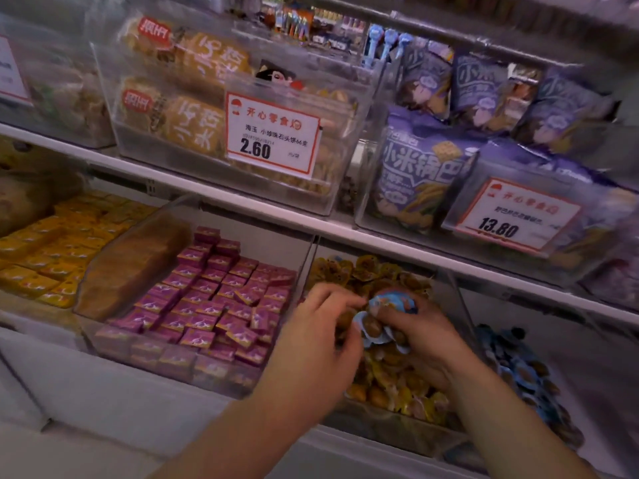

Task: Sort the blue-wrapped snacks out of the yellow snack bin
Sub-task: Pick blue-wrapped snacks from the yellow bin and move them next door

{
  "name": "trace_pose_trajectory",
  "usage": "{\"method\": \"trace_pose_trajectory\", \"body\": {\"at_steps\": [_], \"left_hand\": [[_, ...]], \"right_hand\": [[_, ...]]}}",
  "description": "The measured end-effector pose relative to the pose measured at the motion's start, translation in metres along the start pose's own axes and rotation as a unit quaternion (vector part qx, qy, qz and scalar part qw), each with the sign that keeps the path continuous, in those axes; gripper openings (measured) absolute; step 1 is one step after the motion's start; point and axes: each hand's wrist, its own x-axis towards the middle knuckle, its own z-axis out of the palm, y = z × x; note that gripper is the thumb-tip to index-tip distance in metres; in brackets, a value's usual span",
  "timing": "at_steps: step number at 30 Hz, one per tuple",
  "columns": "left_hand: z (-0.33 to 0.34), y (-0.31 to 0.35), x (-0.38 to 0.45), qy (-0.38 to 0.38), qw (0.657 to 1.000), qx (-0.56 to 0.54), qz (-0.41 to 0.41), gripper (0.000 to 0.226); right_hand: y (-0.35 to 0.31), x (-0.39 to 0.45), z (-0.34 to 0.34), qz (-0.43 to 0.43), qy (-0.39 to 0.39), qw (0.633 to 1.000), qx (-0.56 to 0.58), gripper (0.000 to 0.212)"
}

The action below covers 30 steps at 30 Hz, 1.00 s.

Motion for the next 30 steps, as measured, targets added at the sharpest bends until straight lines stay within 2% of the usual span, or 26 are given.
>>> {"method": "trace_pose_trajectory", "body": {"at_steps": [2,4,5,7,11,13,16,18,21,23,26,28,30], "left_hand": [[0.023,-0.001,0.002,-0.081,0.985,-0.078,-0.128,0.048],[0.041,-0.001,0.01,-0.134,0.934,-0.213,-0.253,0.063],[0.048,-0.001,0.015,-0.132,0.912,-0.26,-0.288,0.063],[0.059,-0.003,0.024,-0.102,0.889,-0.307,-0.325,0.054],[0.064,-0.009,0.036,-0.068,0.869,-0.329,-0.364,0.034],[0.06,-0.011,0.042,-0.052,0.854,-0.349,-0.381,0.026],[0.055,-0.016,0.05,-0.032,0.839,-0.368,-0.401,0.025],[0.056,-0.02,0.053,-0.024,0.835,-0.37,-0.406,0.022],[0.061,-0.022,0.051,-0.04,0.844,-0.347,-0.407,0.017],[0.064,-0.023,0.05,-0.054,0.853,-0.331,-0.399,0.013],[0.06,-0.023,0.051,-0.059,0.872,-0.313,-0.37,0.017],[0.05,-0.022,0.052,-0.045,0.871,-0.328,-0.363,0.02],[0.04,-0.021,0.051,-0.032,0.873,-0.338,-0.351,0.01]], "right_hand": [[0.005,-0.007,-0.005,0.01,0.035,0.998,0.041,0.019],[0.011,-0.013,-0.005,0.023,0.049,0.991,0.123,0.024],[0.014,-0.014,-0.003,0.035,0.053,0.984,0.166,0.025],[0.017,-0.013,0.001,0.059,0.063,0.971,0.223,0.024],[0.016,-0.002,-0.004,0.096,0.042,0.962,0.253,0.029],[0.012,0.001,-0.016,0.088,0.038,0.964,0.246,0.028],[0.007,0.002,-0.036,0.055,0.064,0.964,0.252,0.026],[0.005,0.0,-0.041,0.043,0.064,0.97,0.231,0.029],[0.004,-0.002,-0.041,0.008,0.043,0.987,0.152,0.012],[0.001,-0.004,-0.043,-0.051,0.061,0.994,0.069,0.021],[-0.002,-0.009,-0.049,-0.158,0.076,0.984,-0.032,0.023],[-0.003,-0.013,-0.05,-0.179,0.036,0.98,-0.075,0.035],[0.0,-0.016,-0.049,-0.181,0.004,0.968,-0.176,0.034]]}}
